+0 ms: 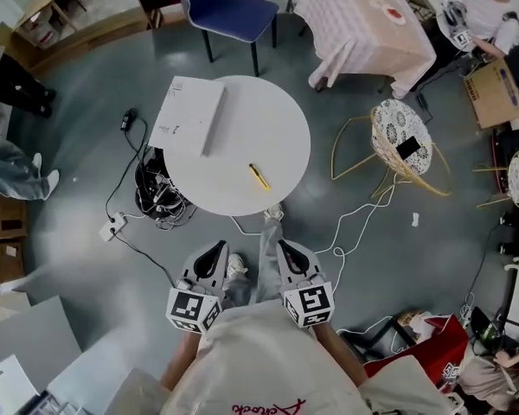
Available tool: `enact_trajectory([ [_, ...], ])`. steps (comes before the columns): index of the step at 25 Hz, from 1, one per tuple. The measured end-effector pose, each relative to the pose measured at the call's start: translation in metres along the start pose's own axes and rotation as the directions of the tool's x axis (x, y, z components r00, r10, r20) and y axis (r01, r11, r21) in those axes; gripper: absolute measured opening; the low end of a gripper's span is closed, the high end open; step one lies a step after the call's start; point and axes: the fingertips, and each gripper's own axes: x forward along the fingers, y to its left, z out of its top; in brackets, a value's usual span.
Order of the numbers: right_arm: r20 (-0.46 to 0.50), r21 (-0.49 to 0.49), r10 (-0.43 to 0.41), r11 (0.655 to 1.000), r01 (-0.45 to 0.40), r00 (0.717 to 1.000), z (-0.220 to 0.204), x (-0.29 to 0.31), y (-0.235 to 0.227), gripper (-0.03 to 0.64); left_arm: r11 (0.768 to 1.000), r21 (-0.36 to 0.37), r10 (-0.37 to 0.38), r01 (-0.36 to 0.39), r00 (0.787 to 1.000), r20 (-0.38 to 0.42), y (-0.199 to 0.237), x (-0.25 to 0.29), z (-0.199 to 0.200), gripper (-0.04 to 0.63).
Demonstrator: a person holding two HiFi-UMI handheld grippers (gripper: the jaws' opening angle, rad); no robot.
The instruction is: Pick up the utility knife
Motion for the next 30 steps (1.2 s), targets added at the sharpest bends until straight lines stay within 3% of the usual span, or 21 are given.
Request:
enact_trajectory([
  [9, -0.009, -0.002, 0.042, 0.999, -0.042, 0.999, -0.015, -0.002, 0.005, 0.02, 1.0, -0.021, 0.009, -0.009, 1.0, -0.02, -0.003, 0.0, -0.012, 0.012],
  [12, -0.02, -0.015, 0.039, 0.999, -0.039, 0.999, -0.017, -0.002, 0.004, 0.1, 1.0, -0.018, 0.004, -0.004, 1.0, -0.015, -0.005, 0.002, -0.011, 0.012],
  [20, -0.055, -0.02, 0.039, 0.999, -0.04, 0.998, -0.029, -0.001, 0.001, 0.101, 1.0, -0.015, -0.011, 0.011, 1.0, -0.008, -0.012, 0.005, -0.008, 0.012],
  [30, -0.166, 0.005, 0.025, 1.0, -0.024, 0.986, -0.067, 0.067, -0.038, 0.1, 0.999, -0.039, 0.021, -0.021, 1.0, -0.003, -0.002, -0.002, -0.007, 0.012],
])
